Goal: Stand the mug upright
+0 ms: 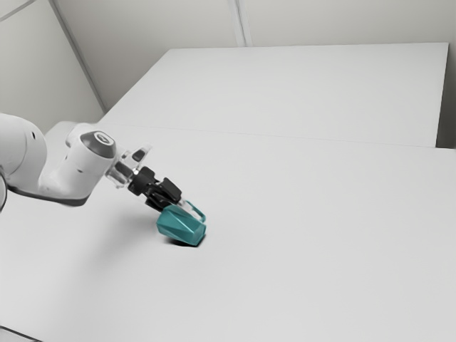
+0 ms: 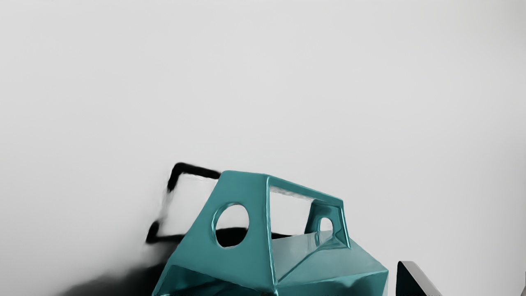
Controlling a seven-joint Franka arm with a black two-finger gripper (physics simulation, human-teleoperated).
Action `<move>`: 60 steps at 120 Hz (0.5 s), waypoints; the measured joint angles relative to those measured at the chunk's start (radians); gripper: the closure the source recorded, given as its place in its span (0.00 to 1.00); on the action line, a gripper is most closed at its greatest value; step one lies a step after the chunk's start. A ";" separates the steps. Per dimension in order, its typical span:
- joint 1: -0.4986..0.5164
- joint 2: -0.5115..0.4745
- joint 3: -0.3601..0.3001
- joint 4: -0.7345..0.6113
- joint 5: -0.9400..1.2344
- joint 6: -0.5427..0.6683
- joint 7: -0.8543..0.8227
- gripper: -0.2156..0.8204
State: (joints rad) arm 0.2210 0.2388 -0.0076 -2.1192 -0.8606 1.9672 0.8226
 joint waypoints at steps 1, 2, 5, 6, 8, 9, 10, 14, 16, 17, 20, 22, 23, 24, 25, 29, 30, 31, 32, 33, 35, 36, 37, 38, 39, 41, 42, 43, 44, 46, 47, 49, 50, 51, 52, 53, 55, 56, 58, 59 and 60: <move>0.000 0.000 0.000 0.000 -0.003 0.000 0.003 0.60; 0.000 0.000 0.000 0.000 -0.006 0.000 0.005 0.61; 0.000 0.001 0.000 -0.001 -0.014 0.000 0.013 0.64; 0.000 0.001 0.000 -0.001 -0.016 0.000 0.015 0.66; 0.000 0.000 -0.001 -0.001 -0.020 0.000 0.020 0.68; 0.000 0.000 -0.001 0.000 -0.022 0.000 0.023 0.69; 0.000 0.000 -0.001 0.000 -0.023 0.000 0.025 0.70; 0.000 -0.001 -0.002 0.001 -0.029 -0.001 0.034 0.74; 0.000 -0.002 -0.003 0.001 -0.031 -0.001 0.039 0.75; 0.000 -0.002 -0.004 0.001 -0.032 -0.001 0.041 0.76; 0.001 -0.003 -0.007 0.002 -0.035 -0.001 0.047 0.78; 0.000 -0.004 -0.009 0.003 -0.037 -0.001 0.051 0.80; 0.000 -0.004 -0.010 0.003 -0.037 -0.001 0.053 0.80; 0.000 -0.004 -0.011 0.003 -0.038 -0.001 0.055 0.81; 0.000 -0.004 -0.012 0.003 -0.039 -0.001 0.056 0.82; 0.000 -0.005 -0.017 0.004 -0.041 -0.001 0.063 0.85; 0.000 -0.006 -0.018 0.004 -0.041 0.000 0.065 0.86; 0.000 -0.006 -0.019 0.004 -0.042 0.000 0.066 0.86; 0.000 -0.006 -0.020 0.004 -0.043 0.000 0.068 0.87; 0.000 -0.006 -0.021 0.004 -0.043 0.000 0.069 0.87; 0.000 -0.007 -0.023 0.005 -0.044 0.000 0.072 0.89; 0.000 -0.007 -0.024 0.005 -0.045 0.000 0.073 0.89; 0.000 -0.007 -0.025 0.005 -0.045 0.000 0.075 0.89; 0.000 -0.008 -0.026 0.005 -0.046 0.001 0.076 0.90; 0.000 -0.008 -0.027 0.005 -0.046 0.001 0.077 0.90; 0.000 -0.009 -0.030 0.005 -0.048 0.001 0.080 0.91; 0.001 -0.009 -0.031 0.006 -0.049 0.001 0.081 0.91; 0.000 -0.009 -0.032 0.006 -0.050 0.001 0.082 0.91; 0.000 -0.010 -0.034 0.006 -0.051 0.001 0.083 0.92; 0.000 -0.010 -0.035 0.006 -0.052 0.002 0.085 0.92; 0.000 -0.011 -0.036 0.006 -0.053 0.002 0.086 0.92; 0.000 -0.012 -0.037 0.006 -0.054 0.002 0.088 0.93; 0.000 -0.013 -0.038 0.006 -0.055 0.002 0.089 0.93; 0.000 -0.013 -0.038 0.006 -0.055 0.002 0.090 0.93; 0.000 -0.014 -0.039 0.006 -0.056 0.002 0.090 0.93; 0.000 -0.015 -0.039 0.006 -0.056 0.003 0.091 0.93; 0.000 -0.016 -0.040 0.006 -0.057 0.003 0.093 0.94; 0.000 -0.017 -0.040 0.006 -0.057 0.003 0.093 0.94; 0.000 -0.018 -0.042 0.007 -0.058 0.002 0.095 0.94; 0.000 -0.020 -0.043 0.007 -0.059 0.002 0.095 0.94; 0.000 -0.021 -0.044 0.007 -0.059 0.002 0.096 0.94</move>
State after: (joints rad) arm 0.2214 0.2182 -0.0516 -2.1122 -0.9195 1.9692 0.9183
